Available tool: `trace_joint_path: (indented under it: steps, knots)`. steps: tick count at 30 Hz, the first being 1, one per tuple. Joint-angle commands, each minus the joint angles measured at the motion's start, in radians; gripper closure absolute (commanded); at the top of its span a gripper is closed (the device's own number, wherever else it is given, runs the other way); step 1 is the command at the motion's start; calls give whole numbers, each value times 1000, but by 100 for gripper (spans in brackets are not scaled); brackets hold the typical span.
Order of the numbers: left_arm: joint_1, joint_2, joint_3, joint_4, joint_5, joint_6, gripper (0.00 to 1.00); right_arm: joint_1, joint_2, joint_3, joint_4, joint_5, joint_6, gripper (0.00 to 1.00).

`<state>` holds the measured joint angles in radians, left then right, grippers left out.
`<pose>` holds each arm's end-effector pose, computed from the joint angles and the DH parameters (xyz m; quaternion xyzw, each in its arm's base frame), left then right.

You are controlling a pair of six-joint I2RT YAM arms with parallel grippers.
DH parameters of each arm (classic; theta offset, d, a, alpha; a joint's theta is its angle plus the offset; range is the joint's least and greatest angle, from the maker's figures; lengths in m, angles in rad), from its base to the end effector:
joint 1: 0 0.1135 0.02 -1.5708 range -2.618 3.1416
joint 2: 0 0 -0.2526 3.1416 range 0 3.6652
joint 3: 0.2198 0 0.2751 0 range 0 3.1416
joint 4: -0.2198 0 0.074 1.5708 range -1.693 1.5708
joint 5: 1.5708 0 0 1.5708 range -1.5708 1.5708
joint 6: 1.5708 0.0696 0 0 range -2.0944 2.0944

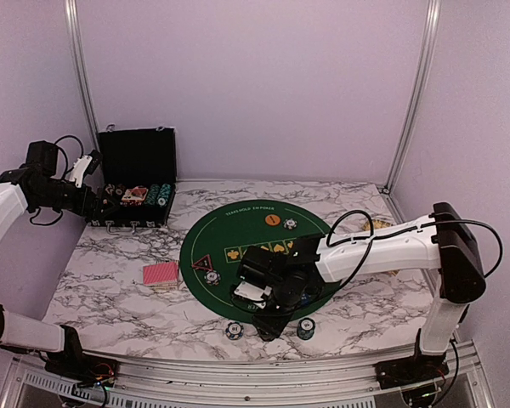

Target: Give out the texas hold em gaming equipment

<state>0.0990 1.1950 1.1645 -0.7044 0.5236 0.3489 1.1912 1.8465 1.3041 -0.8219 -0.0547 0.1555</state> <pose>0.2991 -0.0053 0.3102 0.2143 0.8628 -0.1436 0.4348 0.1369 0.3535 0.1289 -0.4946 0.8625 0.0855 0.0636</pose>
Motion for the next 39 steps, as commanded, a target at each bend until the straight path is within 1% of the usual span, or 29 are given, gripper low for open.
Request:
trace_joint_path:
  steps: [1, 8, 11, 18, 30, 34, 39]
  knots:
    - [2, -15, 36, -24, 13, 8, 1, -5, 7, -2, 17, 1, -9, 51]
    - [2, -11, 41, -23, 17, 6, 1, -12, -1, 3, 6, 4, -14, 63]
    - [2, -10, 42, -24, 16, 8, 1, -12, -7, 21, -8, 6, -16, 65]
    - [2, -11, 40, -24, 18, 7, 1, -12, -28, 53, -40, -4, -16, 67]
    - [2, -15, 35, -24, 16, 8, 1, -12, -42, 102, -80, -17, -17, 67]
    - [2, -17, 34, -24, 17, 9, 1, -12, -17, 161, -83, 8, -16, 68]
    - [2, -17, 34, -23, 19, 8, 1, -19, 74, 293, -71, 32, -20, 70]
